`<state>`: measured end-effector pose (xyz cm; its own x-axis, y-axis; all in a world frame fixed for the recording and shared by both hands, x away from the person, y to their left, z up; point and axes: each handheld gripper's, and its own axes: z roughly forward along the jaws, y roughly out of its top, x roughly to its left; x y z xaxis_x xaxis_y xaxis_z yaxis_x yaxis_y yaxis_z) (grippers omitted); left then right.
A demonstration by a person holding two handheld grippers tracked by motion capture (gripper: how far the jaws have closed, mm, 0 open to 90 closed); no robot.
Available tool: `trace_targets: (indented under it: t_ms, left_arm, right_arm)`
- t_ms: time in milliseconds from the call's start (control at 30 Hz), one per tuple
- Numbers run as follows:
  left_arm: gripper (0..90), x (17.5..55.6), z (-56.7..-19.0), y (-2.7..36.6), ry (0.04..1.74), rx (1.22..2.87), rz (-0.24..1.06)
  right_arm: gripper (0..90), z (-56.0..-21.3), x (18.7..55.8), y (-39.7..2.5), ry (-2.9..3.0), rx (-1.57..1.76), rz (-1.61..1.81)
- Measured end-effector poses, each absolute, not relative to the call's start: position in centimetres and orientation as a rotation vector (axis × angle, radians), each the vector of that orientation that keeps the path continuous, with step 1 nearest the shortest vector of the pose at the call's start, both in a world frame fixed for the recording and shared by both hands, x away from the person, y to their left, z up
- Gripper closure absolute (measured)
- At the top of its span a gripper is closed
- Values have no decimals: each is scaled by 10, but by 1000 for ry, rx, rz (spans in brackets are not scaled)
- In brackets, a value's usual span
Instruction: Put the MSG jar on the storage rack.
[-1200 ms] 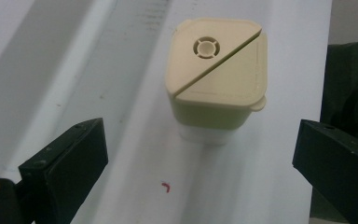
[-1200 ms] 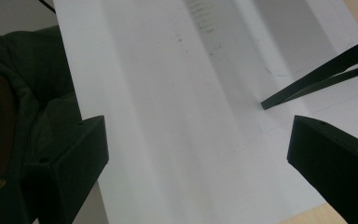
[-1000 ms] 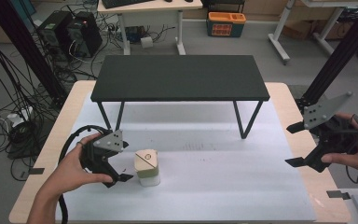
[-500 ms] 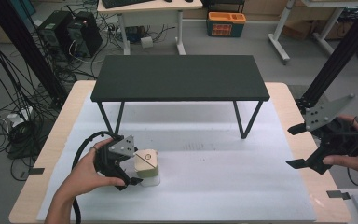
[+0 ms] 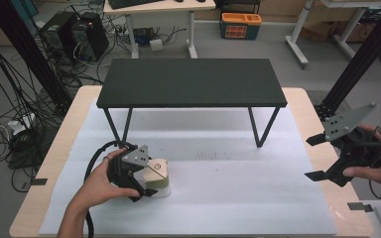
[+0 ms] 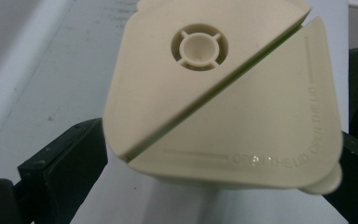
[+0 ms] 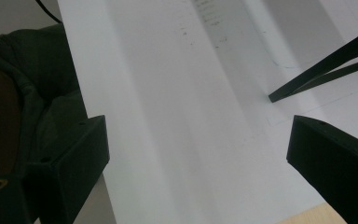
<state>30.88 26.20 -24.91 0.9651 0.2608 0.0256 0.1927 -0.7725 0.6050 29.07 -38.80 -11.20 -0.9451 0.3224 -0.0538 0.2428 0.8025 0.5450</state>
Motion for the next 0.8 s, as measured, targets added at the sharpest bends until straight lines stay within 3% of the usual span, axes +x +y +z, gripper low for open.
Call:
trace_targets:
  t_ms: [600, 800]
  left_arm:
    - [43, 313, -263, 259, 308, 2447, 128]
    - [85, 312, -266, 260, 302, 2435, 134]
  right_arm:
    - [55, -113, 292, -387, 2851, 453, 826]
    - [55, -113, 293, -387, 2849, 451, 827]
